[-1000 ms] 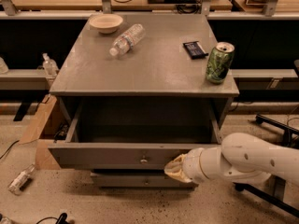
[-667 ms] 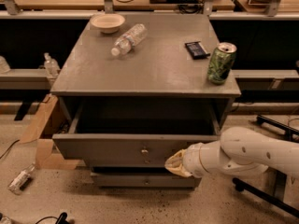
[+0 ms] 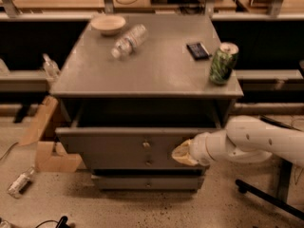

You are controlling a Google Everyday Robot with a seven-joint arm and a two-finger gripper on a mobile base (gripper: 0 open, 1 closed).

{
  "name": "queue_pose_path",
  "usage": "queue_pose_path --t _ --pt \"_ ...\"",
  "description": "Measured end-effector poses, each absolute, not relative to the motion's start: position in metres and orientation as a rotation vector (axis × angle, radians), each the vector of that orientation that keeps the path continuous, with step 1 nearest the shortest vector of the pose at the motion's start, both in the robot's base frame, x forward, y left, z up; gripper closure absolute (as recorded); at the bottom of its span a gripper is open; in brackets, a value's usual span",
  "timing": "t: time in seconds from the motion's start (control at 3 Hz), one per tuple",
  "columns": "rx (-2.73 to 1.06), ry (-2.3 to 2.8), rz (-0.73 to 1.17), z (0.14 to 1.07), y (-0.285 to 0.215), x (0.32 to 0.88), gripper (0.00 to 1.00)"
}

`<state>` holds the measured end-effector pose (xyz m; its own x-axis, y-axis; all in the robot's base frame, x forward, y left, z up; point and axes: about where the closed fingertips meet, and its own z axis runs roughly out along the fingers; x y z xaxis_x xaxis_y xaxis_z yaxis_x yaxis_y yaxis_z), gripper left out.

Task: Close top drawer

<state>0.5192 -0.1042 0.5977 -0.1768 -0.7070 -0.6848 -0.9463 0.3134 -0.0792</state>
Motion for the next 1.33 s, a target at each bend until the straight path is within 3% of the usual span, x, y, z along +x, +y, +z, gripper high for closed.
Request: queue_pose_path --t 0.33,1.0,1.33 --pt "-1.459 1.955 0.49 0.598 -0.104 0.517 1.0" --pt "-1.365 2.005 0.47 0.583 -0.148 0.58 1.0" --pt "-1.365 2.005 0.471 0.583 -0.148 0.58 1.0"
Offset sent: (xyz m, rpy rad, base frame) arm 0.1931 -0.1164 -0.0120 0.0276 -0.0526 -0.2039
